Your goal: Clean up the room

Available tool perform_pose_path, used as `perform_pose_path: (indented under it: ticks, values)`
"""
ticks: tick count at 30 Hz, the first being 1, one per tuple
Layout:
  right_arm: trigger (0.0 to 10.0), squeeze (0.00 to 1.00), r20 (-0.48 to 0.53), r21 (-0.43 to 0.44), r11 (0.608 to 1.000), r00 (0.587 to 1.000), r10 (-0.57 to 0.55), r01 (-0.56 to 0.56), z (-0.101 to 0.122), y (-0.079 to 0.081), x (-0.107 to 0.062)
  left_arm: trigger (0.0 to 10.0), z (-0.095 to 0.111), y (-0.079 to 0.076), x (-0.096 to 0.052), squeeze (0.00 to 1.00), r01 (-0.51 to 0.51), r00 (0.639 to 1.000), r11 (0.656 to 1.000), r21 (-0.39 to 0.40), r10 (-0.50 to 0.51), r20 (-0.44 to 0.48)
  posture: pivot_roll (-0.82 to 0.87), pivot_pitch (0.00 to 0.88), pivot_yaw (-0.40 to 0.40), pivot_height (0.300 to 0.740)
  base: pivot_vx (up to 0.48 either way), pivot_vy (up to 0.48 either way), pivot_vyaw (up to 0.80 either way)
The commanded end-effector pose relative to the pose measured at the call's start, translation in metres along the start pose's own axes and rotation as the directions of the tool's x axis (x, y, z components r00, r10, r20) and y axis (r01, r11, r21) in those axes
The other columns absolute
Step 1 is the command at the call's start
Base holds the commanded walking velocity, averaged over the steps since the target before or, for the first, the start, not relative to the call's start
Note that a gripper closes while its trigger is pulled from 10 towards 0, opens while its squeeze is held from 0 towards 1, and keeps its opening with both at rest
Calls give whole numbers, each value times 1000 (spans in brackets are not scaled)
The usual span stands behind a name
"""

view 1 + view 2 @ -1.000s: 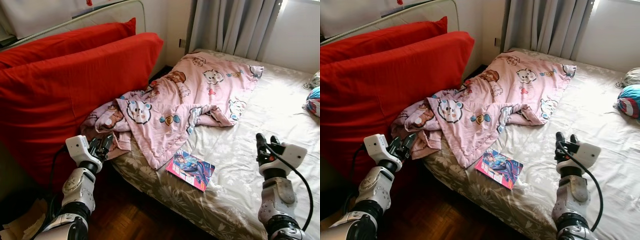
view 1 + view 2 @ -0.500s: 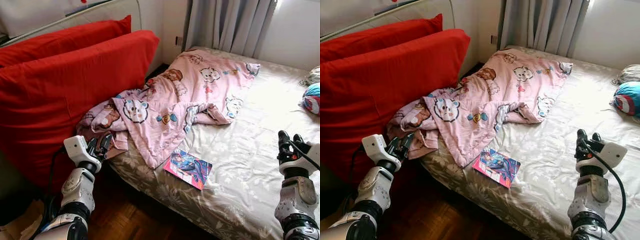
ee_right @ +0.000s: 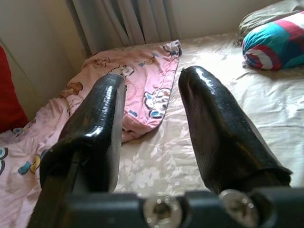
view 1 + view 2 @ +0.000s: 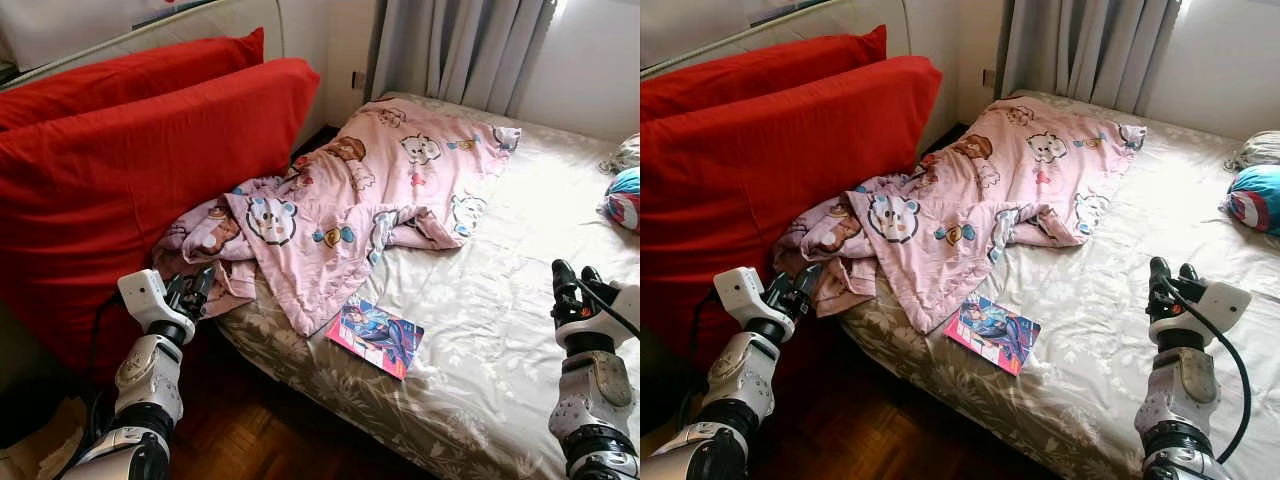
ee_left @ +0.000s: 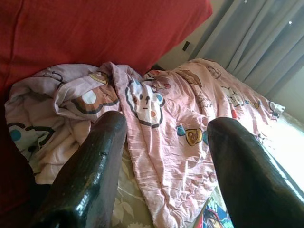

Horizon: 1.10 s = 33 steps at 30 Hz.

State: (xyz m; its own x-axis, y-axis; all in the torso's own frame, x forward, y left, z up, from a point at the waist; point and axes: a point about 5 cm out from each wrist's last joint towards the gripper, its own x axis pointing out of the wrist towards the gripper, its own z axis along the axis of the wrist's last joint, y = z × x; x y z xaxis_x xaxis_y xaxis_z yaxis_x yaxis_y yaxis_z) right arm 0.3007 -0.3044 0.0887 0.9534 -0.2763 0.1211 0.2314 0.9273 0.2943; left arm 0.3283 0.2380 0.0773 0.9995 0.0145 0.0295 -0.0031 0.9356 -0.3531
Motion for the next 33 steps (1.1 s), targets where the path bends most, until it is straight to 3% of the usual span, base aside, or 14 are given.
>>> perform_pose_path:
  ticks: [1,25,27,28,33]
  values:
    - [10000,0,35,5,1000,999,8,-8,10,0,6,10000,1,1,0,0,-9,1000,1000,-9,9,7,-11,19,-71,740,0,0,0]
    - [10000,0,-11,26,999,1000,18,-18,-5,10,2,10000,0,-2,1,0,1,1000,1000,20,-1,-1,15,8,-62,740,0,0,0]
    - [10000,0,-12,17,1000,1000,15,-15,-4,10,3,10000,1,-6,1,0,21,1000,991,133,-20,-8,17,4,-66,740,0,0,0]
    - [10000,0,-18,-13,1000,999,28,-28,-3,11,4,10000,3,-11,3,0,34,999,972,231,-35,1,17,3,-67,740,0,0,0]
    - [10000,0,-25,-34,998,998,51,-51,-5,16,4,10000,9,-18,8,0,45,998,954,296,-56,30,24,10,-73,740,0,0,0]
